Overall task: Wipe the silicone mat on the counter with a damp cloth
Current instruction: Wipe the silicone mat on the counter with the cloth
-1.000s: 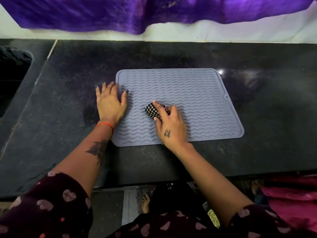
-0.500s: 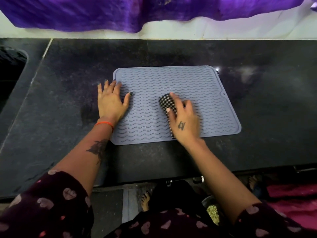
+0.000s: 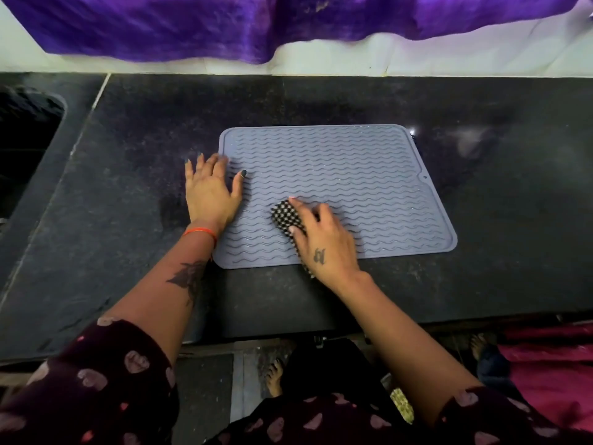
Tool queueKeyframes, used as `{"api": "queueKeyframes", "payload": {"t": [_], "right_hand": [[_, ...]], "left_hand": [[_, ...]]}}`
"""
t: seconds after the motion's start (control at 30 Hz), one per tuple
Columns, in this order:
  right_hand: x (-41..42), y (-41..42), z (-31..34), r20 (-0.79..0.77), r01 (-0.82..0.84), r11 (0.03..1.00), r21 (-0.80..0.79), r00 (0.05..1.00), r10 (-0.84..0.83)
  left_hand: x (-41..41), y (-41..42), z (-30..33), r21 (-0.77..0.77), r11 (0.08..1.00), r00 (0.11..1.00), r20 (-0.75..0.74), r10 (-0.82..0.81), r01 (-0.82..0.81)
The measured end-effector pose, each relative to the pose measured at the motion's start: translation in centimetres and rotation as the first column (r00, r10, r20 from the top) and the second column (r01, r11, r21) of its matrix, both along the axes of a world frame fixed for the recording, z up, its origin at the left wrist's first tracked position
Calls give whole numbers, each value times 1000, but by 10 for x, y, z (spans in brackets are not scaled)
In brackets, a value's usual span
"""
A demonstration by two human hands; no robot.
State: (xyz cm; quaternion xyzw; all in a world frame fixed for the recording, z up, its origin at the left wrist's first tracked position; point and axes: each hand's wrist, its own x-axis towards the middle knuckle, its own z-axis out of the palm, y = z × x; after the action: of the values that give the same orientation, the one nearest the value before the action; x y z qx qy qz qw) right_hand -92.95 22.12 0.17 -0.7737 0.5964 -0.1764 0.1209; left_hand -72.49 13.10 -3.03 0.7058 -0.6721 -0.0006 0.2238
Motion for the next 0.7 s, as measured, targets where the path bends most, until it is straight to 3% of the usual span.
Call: {"api": "queueKeyframes", "payload": {"t": [0.13, 0.23, 0.3, 0.43, 0.6, 0.7], "right_hand": [[-33, -9, 4, -3, 148, 989, 7, 989, -148], [-36, -18, 11, 134, 276, 961, -22, 953, -271], [-27, -19, 12, 155, 250, 967, -39, 958, -241], [-8, -6, -5, 47, 125, 991, -40, 991, -123], [-43, -9, -9, 14, 189, 979, -72, 982, -188], [-73, -17, -5, -4, 319, 946, -58, 948, -319]], "left_hand": [[-3, 0, 1, 10, 1000, 1000, 30, -8, 8], [-6, -2, 2, 19, 998, 995, 86, -59, 57], [-8, -4, 1, 24, 995, 988, 120, -96, 94], [-7, -4, 1, 38, 989, 984, 101, -145, 142], [-7, -3, 1, 37, 976, 975, 59, -215, 213], [-7, -4, 2, 43, 968, 967, 52, -248, 246]]}}
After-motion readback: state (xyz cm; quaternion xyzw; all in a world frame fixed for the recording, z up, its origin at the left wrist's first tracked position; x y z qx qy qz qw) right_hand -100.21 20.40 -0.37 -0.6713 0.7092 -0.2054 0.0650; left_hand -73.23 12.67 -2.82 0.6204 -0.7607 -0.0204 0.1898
